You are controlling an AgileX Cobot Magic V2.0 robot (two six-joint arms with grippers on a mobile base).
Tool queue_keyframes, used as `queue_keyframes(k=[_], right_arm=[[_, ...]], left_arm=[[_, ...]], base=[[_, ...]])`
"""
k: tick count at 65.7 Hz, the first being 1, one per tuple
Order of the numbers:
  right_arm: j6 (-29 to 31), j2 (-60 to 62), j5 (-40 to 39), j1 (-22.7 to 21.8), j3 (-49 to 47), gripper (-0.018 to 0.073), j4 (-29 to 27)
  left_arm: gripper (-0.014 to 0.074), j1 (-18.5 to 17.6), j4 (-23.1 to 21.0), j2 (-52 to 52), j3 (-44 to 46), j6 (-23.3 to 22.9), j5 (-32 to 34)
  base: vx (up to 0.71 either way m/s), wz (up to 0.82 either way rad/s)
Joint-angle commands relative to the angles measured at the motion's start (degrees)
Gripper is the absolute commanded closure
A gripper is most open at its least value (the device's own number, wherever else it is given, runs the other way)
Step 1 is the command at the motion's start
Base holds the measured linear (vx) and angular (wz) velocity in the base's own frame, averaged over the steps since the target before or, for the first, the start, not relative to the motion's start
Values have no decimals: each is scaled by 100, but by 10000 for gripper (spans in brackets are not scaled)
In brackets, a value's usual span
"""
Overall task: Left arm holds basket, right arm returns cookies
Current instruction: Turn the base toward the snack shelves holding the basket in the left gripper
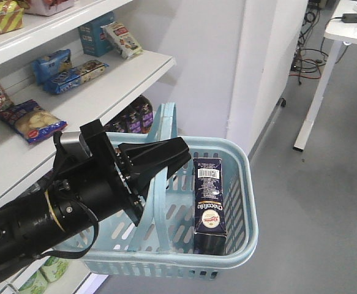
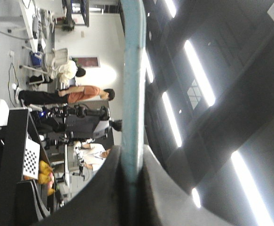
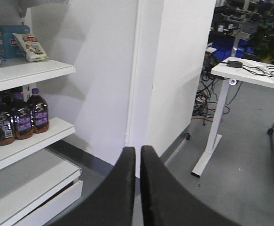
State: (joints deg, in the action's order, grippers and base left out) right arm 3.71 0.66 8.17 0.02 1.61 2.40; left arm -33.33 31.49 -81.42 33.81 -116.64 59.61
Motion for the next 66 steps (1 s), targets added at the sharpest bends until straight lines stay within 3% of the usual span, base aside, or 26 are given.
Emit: queue_keyframes(k=[1, 66], right_arm=[[31, 64, -436, -7, 101, 562, 29], [31, 64, -436, -7, 101, 562, 29]], left_arm=[[599, -40, -258, 235, 161, 5, 658], [599, -40, -258, 235, 161, 5, 658]], base=[[7, 32], [6, 26]])
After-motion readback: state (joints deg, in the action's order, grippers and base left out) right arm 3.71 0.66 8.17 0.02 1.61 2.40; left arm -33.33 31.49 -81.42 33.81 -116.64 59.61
